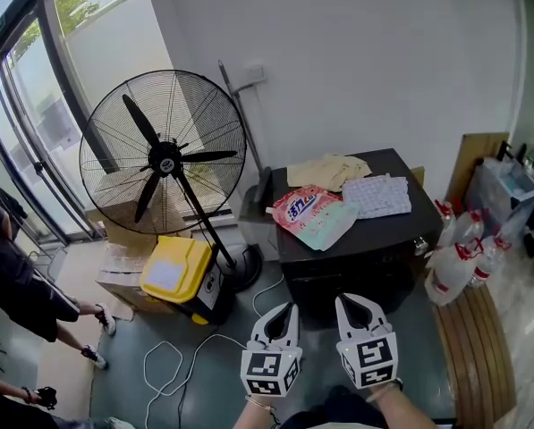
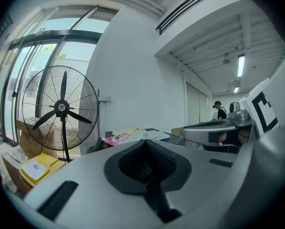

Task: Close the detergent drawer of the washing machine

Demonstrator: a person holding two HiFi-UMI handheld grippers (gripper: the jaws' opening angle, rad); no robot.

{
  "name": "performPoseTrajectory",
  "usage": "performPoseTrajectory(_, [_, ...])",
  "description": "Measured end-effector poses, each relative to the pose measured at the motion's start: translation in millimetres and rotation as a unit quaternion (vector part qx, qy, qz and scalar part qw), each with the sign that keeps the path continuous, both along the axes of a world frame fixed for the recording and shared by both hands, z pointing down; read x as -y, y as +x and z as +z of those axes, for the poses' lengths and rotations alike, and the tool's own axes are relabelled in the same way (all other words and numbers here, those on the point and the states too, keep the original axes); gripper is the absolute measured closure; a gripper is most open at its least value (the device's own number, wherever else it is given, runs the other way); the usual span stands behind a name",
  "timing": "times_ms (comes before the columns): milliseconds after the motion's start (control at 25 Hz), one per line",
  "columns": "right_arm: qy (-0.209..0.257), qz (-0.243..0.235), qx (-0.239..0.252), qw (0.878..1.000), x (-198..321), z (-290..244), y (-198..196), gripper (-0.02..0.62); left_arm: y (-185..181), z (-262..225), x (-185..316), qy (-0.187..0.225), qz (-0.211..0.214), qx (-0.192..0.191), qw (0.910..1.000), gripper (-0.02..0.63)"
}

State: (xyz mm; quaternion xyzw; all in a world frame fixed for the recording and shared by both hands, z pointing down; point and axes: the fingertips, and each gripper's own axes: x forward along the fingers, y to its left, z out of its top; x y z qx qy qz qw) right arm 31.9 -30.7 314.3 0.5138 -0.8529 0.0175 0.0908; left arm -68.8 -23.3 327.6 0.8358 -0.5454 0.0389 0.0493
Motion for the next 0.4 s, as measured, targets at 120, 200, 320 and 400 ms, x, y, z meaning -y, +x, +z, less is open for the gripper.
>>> performPoseTrajectory(120, [0.0, 0.002, 0.002, 1.0, 3.1, 1.7, 1.7, 0.571, 1.5, 2.4, 2.5, -0.002, 0.001, 0.0, 1.0, 0.589])
performPoseTrajectory(200, [-0.002, 0.002, 0.001, 1.0, 5.4, 3.4, 2.0, 0.571, 2.5, 4.4, 5.1, -0.005, 0.001, 0.0, 1.0, 0.589])
performPoseTrajectory(320, [-0.002, 0.001, 0.002, 1.0, 9.3, 4.5, 3.2, 0.571, 5.1, 6.0, 9.0, -0.006, 0.002, -0.001, 1.0, 0.589])
performPoseTrajectory(400, [-0.001, 0.001, 0.002, 1.0, 11.3, 4.6, 3.7, 0.571, 6.6, 6.3, 10.8, -0.007, 0.003, -0.002, 1.0, 0.589])
